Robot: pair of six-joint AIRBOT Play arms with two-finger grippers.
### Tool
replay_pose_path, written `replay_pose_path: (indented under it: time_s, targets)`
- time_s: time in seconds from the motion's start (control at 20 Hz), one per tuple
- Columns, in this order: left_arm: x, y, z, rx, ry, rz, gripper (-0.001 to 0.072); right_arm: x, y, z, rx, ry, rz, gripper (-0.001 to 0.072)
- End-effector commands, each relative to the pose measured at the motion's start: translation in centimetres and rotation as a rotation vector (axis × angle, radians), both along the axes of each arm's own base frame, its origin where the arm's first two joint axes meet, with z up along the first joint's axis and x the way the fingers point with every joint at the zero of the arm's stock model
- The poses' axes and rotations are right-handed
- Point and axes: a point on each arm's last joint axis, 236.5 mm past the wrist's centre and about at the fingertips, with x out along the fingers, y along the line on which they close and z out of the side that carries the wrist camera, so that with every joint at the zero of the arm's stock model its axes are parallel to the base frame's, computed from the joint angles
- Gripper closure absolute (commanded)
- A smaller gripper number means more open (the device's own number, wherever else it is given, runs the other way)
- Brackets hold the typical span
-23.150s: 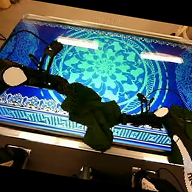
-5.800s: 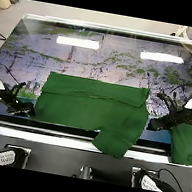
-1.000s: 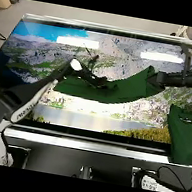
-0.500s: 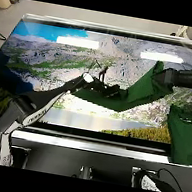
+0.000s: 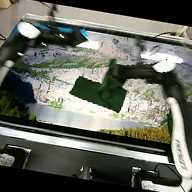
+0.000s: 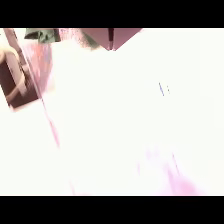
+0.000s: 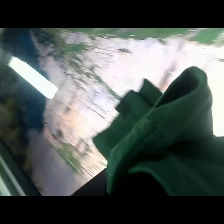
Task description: Fold the shirts.
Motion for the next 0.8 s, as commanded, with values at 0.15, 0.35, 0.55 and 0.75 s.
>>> replay_pose_path:
  time_s: [0.15,0.35,0.55,0.75]
  targets:
    - [-5.4,5.5,6.5,0.156,-0.129,-0.032,0.0685,-0.2,10.7,-8.5,0.269,0.243,0.001,0.0114]
    - [-6.6,5.2,6.0,0.199,-0.136,-0.094,0.0685,0.2,2.8,-6.2,0.146,0.183,0.059,0.0114]
    - [-6.4,5.6,5.5,0.227,-0.137,-0.085,0.0685,-1.9,-15.0,-11.3,-0.423,0.324,-0.064,0.0109]
    - [-6.4,5.6,5.5,0.227,-0.136,-0.086,0.0685,-4.4,-17.2,-15.7,-0.428,0.481,-0.100,0.0102]
